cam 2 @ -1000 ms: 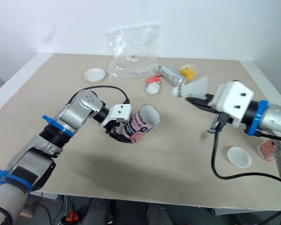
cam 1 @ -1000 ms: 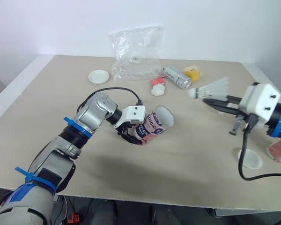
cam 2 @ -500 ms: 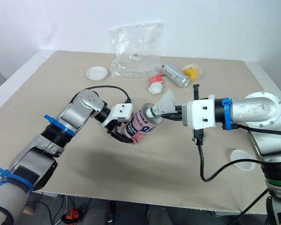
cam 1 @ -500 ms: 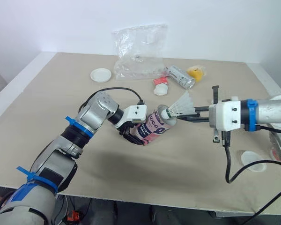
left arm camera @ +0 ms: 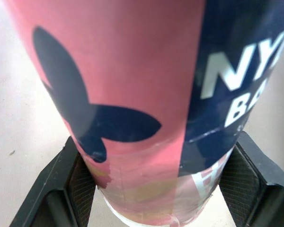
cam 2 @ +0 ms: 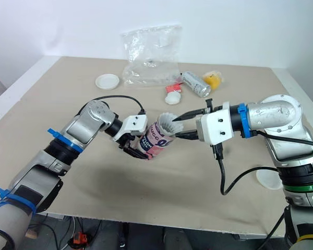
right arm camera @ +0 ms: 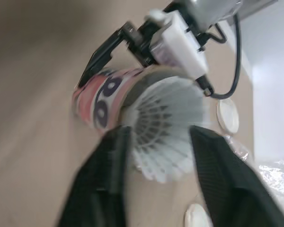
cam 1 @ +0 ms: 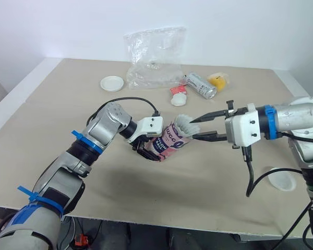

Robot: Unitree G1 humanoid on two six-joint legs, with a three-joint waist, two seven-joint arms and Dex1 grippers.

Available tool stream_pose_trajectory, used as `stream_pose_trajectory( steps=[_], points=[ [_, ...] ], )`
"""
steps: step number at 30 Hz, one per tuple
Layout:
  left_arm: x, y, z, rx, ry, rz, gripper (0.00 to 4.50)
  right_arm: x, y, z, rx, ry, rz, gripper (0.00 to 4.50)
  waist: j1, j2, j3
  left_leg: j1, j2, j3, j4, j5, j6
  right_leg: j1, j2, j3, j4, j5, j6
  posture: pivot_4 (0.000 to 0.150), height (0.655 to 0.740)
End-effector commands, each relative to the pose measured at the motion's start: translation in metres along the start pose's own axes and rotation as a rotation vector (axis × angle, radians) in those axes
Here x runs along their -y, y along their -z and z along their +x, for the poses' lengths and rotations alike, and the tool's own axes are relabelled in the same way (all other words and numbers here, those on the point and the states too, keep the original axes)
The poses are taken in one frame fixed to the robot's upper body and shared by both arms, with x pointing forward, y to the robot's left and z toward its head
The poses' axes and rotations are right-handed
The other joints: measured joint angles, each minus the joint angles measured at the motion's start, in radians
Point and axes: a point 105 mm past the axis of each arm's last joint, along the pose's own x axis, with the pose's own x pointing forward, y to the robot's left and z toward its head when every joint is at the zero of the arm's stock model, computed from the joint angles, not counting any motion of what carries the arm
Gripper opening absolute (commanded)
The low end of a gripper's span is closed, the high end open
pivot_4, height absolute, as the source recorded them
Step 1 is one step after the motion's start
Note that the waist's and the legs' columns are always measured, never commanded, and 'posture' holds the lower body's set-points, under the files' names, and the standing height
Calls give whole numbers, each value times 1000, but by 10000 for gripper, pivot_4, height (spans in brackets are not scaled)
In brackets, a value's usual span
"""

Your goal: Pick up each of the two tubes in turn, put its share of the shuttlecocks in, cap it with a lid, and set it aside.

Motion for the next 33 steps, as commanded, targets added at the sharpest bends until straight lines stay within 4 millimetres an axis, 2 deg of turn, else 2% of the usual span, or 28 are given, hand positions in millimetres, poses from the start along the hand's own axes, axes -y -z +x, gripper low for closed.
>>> stream_pose_trajectory(
  steps=[1,4,6,8,10,13,15,22,33],
  points=[
    [-2,1,-3,-11,-24,4,32348,29,-13,-26,99,226,132,36958,0,0,0,0,0,0,0,0,0,0,0,0,0,0,0,1500,7400],
    [-2,1,-3,-12,-23,7,32348,41,6,-55,120,459,354,44680,1,0,0,0,0,-1,0,0,0,0,0,0,0,0,0,1500,7400],
    [-2,1,-3,-13,-23,9,32348,37,31,-74,98,636,527,44680,3,-1,0,0,0,-2,0,0,0,1,0,0,0,3,-5,1500,7400],
    [-1,0,-2,-12,-21,13,32348,17,74,-93,9,840,731,44680,1,-1,0,0,0,-2,0,0,0,1,0,0,0,3,-5,1500,7400],
    [0,-1,-2,-11,-19,15,32348,-1,100,-104,-63,963,847,44680,4,-5,-1,0,0,-2,0,0,0,1,1,-1,1,3,-4,1500,7400],
    [1,-1,-2,-13,-15,18,32348,-30,144,-120,-210,1186,1014,44680,-2,0,-1,0,-1,-3,0,1,1,1,1,-1,1,5,1,1500,7400],
    [1,-1,-2,-14,-14,20,32348,-40,162,-123,-302,1234,1048,44680,-3,1,-1,0,-1,-3,0,1,1,1,2,-1,2,5,3,1500,7400],
    [4,0,-1,-17,-13,17,32348,-45,196,-115,-375,1226,1133,44680,-15,2,0,1,-1,-1,0,3,4,1,1,1,1,5,4,1500,7400],
    [7,5,-3,-23,-28,-2,32348,-39,210,-90,-332,1155,1193,44680,-16,2,0,0,-3,-2,-2,3,4,1,1,1,1,5,7,1500,7400]
  ],
)
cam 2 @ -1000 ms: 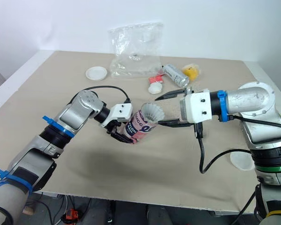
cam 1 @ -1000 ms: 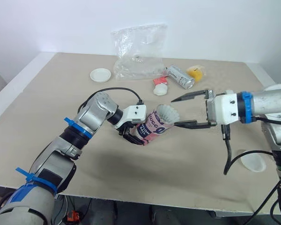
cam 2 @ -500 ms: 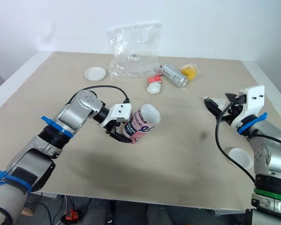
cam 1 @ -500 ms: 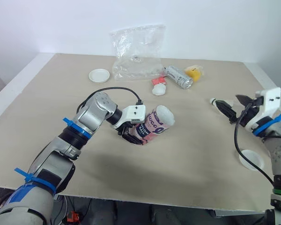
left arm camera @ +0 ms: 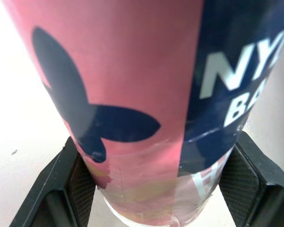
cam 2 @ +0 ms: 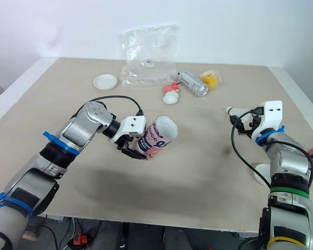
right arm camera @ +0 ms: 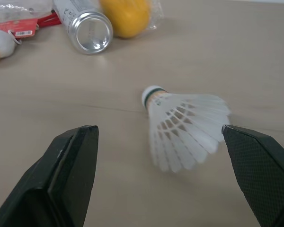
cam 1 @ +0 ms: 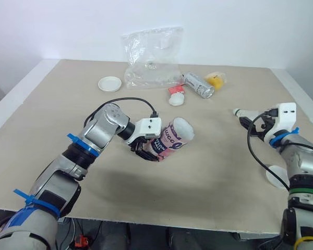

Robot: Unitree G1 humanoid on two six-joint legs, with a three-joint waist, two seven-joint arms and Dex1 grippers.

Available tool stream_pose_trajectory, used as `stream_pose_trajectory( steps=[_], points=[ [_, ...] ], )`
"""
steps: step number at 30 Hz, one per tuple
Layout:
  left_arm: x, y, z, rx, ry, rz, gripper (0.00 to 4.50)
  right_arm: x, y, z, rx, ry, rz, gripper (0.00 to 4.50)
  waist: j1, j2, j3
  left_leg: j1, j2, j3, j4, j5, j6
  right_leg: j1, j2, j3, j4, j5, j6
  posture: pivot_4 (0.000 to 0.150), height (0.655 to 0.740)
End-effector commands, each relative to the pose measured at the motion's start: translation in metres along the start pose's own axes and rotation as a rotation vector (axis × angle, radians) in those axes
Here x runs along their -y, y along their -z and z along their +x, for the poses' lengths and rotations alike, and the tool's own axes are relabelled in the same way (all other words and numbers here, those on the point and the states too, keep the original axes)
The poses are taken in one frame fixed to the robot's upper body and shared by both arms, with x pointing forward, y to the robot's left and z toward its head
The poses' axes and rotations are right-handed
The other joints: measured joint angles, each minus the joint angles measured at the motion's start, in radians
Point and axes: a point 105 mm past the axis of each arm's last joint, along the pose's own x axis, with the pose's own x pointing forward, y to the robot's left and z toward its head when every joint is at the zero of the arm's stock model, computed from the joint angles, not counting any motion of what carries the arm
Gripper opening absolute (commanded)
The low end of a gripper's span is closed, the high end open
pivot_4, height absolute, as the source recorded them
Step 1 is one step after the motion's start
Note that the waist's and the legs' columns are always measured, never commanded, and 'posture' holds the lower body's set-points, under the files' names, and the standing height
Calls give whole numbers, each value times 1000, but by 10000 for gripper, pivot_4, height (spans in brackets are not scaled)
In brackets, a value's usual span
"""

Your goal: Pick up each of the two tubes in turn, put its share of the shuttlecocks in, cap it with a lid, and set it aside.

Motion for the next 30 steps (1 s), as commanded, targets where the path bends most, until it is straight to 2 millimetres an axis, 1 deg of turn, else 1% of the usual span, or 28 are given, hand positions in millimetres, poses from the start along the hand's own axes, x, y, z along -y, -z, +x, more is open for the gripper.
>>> stream_pose_trajectory(
  steps=[1,4,8,14,20,26,27,28,30],
  points=[
    [3,2,0,-10,3,-1,32348,0,-14,4,43,-2,-12,44680,0,0,0,0,0,0,0,0,0,0,0,0,0,0,0,1500,7400],
    [2,1,0,-9,0,-3,32348,-6,-12,11,32,-26,27,44680,-1,0,0,0,0,0,0,0,0,0,0,0,0,0,0,1500,7400],
    [1,0,1,-5,-2,-3,32348,-8,-9,20,18,-19,38,44680,-1,0,0,0,0,0,0,0,0,0,0,0,0,0,0,1500,7400],
    [1,2,-1,-6,-11,-7,32348,-17,-12,30,21,-43,64,44680,-2,0,0,0,0,0,0,0,0,0,0,0,0,0,0,1500,7400],
    [-1,3,-3,-7,-23,-14,32348,-19,-16,36,29,-47,59,44680,-3,0,0,0,0,0,0,0,0,0,0,0,0,0,0,1500,7400],
    [-1,3,-3,-8,-27,-15,32348,-16,-18,36,52,-38,64,44680,-3,0,0,0,0,0,0,0,0,0,0,0,0,0,0,1500,7400],
    [-1,3,-3,-8,-27,-15,32348,-15,-18,36,54,-30,71,40817,-3,0,0,0,0,0,0,0,0,0,0,0,0,0,0,1500,7400],
    [-1,3,-3,-7,-27,-15,32348,-15,-18,36,53,-26,75,40817,-3,0,0,0,0,0,0,0,0,0,0,0,0,0,0,1500,7400],
    [-1,2,-3,-7,-28,-15,32348,-14,-17,37,48,-24,80,33913,-3,0,0,0,0,0,0,0,0,0,0,0,0,0,0,1500,7400]
  ],
)
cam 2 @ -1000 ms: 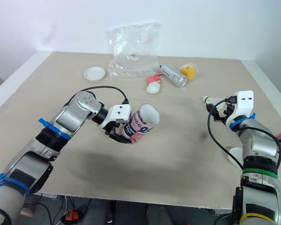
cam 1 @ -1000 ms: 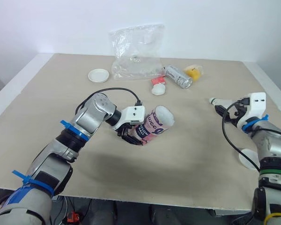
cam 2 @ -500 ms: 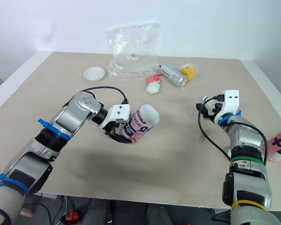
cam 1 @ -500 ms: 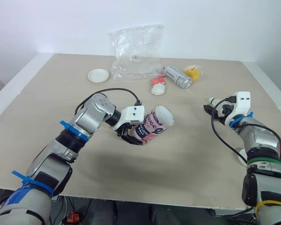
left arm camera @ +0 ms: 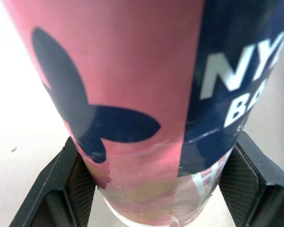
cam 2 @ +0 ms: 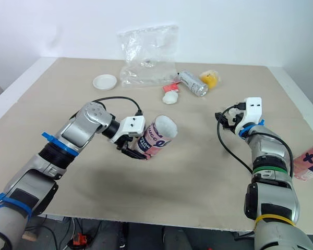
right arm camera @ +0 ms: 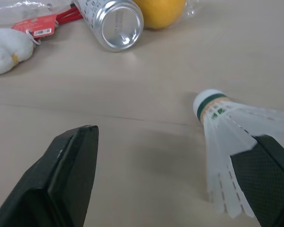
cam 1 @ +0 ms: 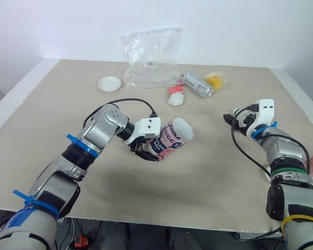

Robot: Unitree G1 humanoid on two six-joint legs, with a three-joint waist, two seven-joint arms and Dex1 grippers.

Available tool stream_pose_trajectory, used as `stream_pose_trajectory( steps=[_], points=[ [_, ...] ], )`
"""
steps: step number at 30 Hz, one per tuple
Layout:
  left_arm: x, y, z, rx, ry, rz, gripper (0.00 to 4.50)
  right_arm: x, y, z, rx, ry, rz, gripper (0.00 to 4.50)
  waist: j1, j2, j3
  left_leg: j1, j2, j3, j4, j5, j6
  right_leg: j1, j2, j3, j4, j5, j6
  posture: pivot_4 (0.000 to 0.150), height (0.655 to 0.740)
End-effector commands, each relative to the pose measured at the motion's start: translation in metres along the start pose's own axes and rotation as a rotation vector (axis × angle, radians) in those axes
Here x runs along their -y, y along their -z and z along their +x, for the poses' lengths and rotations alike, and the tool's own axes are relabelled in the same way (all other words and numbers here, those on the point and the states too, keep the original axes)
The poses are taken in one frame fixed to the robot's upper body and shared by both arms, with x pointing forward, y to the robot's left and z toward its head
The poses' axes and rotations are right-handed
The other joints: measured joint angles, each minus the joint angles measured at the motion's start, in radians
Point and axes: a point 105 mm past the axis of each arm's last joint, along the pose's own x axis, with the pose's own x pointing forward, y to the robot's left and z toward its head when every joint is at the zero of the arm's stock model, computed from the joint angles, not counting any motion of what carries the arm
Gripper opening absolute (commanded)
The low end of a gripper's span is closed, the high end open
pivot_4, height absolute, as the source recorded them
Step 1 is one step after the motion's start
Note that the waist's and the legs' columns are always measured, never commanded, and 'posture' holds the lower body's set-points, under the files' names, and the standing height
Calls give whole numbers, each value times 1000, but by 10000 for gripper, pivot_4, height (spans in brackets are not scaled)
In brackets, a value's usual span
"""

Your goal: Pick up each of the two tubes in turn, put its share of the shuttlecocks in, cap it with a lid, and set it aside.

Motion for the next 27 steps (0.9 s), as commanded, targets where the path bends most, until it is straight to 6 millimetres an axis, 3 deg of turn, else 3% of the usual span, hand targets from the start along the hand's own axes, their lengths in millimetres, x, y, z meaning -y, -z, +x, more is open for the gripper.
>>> stream_pose_trajectory(
  steps=[1,4,8,22,25,27],
  points=[
    [-1,1,-2,-7,-14,0,32348,2,-22,1,67,11,2,28842,0,0,0,0,0,0,0,0,0,0,0,0,0,0,0,1500,7400],
    [-1,1,-2,-7,-15,0,32348,3,-21,2,60,21,6,15535,0,0,0,0,0,0,0,0,0,0,0,0,0,0,0,1500,7400],
    [-2,0,-1,-5,-14,2,32348,4,-21,2,59,34,15,1640,0,0,0,0,0,0,0,0,0,0,0,0,0,0,0,1500,7400],
    [-2,0,-1,-3,-14,6,32348,-5,-32,-2,95,-39,-54,1640,0,0,0,0,0,0,0,0,0,0,0,0,0,0,0,1500,7400],
    [-3,-1,0,-2,-12,12,32348,-10,-40,-12,120,-81,-121,1640,3,0,0,0,0,0,0,0,0,0,0,0,0,0,0,1500,7400],
    [-4,-1,1,-2,-11,17,32348,-17,-51,-30,160,-116,-197,1640,6,0,0,0,-1,-1,0,0,0,0,0,0,0,0,1,1500,7400]
  ],
)
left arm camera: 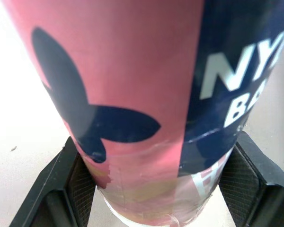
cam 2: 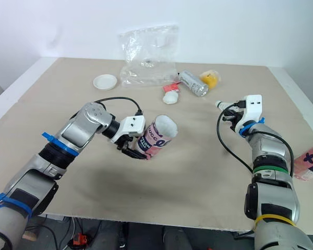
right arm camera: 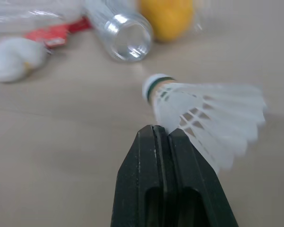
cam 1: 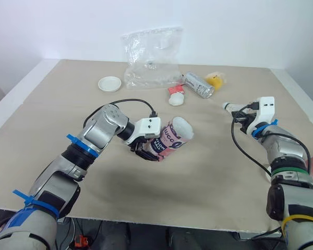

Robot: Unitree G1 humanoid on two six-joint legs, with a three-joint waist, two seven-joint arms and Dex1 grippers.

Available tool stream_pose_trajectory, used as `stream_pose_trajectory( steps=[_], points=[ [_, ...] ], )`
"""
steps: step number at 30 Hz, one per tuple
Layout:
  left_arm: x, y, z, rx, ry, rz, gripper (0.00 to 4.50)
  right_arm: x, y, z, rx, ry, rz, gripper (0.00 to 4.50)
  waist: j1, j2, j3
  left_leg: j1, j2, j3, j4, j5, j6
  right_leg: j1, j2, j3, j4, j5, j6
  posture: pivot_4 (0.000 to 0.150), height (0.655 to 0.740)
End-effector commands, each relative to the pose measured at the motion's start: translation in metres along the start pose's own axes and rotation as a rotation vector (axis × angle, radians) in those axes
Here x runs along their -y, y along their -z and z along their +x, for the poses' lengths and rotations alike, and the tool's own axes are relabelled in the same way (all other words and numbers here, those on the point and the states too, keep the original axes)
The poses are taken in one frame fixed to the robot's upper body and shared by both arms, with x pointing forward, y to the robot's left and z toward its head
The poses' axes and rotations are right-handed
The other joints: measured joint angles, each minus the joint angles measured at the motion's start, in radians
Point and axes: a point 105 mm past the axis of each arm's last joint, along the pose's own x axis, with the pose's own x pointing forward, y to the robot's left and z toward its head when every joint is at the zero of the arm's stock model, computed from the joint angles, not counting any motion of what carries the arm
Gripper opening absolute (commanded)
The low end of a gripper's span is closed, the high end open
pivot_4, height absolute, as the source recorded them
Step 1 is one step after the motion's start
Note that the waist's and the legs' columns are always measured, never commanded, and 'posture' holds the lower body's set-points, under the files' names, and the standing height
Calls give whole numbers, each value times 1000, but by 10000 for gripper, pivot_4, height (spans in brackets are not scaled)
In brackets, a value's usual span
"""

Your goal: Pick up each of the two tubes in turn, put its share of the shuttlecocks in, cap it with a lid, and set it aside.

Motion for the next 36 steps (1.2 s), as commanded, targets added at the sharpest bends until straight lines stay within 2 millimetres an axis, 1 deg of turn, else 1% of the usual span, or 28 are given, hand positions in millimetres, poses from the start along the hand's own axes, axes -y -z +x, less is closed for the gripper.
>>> stream_pose_trajectory(
  steps=[1,4,7,8,11,13,15,16,18,20,24,27,33,36],
  points=[
    [-4,-1,-1,-11,-12,13,32348,-11,-44,-29,120,-70,-149,1640,4,0,0,0,-1,-1,0,0,0,0,0,0,0,0,0,1500,7400],
    [-6,0,0,-11,-8,14,32348,-31,-64,-57,161,-177,-275,1640,3,1,0,-1,-3,-2,0,0,0,0,-1,0,0,-1,1,1500,7400],
    [-8,1,0,-9,2,13,32348,-53,-82,-86,161,-314,-480,1640,3,2,0,-1,-3,-1,0,0,0,0,-2,0,0,-2,3,1500,7400],
    [-8,1,0,-10,5,15,32348,-60,-88,-93,165,-354,-524,1640,3,2,0,-1,-3,-2,1,0,0,0,-2,0,0,-2,2,1500,7400],
    [-10,2,0,-15,14,22,32348,-85,-107,-111,189,-467,-624,1640,3,1,0,0,-3,-1,1,1,1,1,-2,0,0,-3,-2,1500,7400],
    [-10,1,1,-14,20,27,32348,-107,-117,-123,203,-574,-707,1640,3,1,0,0,-3,-1,2,1,2,1,-2,0,0,-2,-3,1500,7400],
    [-12,-1,2,-10,24,33,32348,-130,-123,-136,203,-695,-810,1640,3,1,0,0,-3,-1,2,2,2,1,-3,0,0,-1,-3,1500,7400],
    [-12,-2,2,-7,26,35,32348,-136,-123,-139,198,-730,-846,1640,3,1,0,0,-3,-1,2,2,2,1,-3,0,0,-1,-3,1500,7400],
    [-13,-5,4,1,30,37,32348,-152,-121,-144,184,-821,-975,1640,3,1,0,0,-3,-1,2,2,2,0,-3,0,0,-1,-3,1500,7400],
    [-12,-6,4,5,32,40,32348,-162,-119,-144,173,-874,-1067,1640,3,0,0,-1,-3,-1,2,2,2,0,-4,0,-1,-1,-3,1500,7400],
    [-13,-7,4,9,29,40,32348,-166,-112,-138,144,-927,-1160,1640,7,-1,1,-2,-6,2,2,2,2,-2,-9,-1,-2,-2,-2,1500,7400],
    [-15,-9,4,15,22,40,32348,-166,-104,-128,132,-957,-1209,1640,8,-1,1,-3,-7,2,2,2,3,-2,-10,-1,-2,-3,-2,1500,7400],
    [-15,-9,0,17,9,36,32348,-168,-106,-118,153,-986,-1262,1640,7,-1,1,-3,-7,3,2,2,3,-2,-11,-1,-2,-2,-1,1500,7400],
    [-14,-7,-1,12,3,31,32348,-169,-106,-118,153,-1017,-1250,1640,7,-1,1,-3,-7,3,1,2,3,-3,-10,-1,-2,-3,-1,1500,7400]
  ],
)
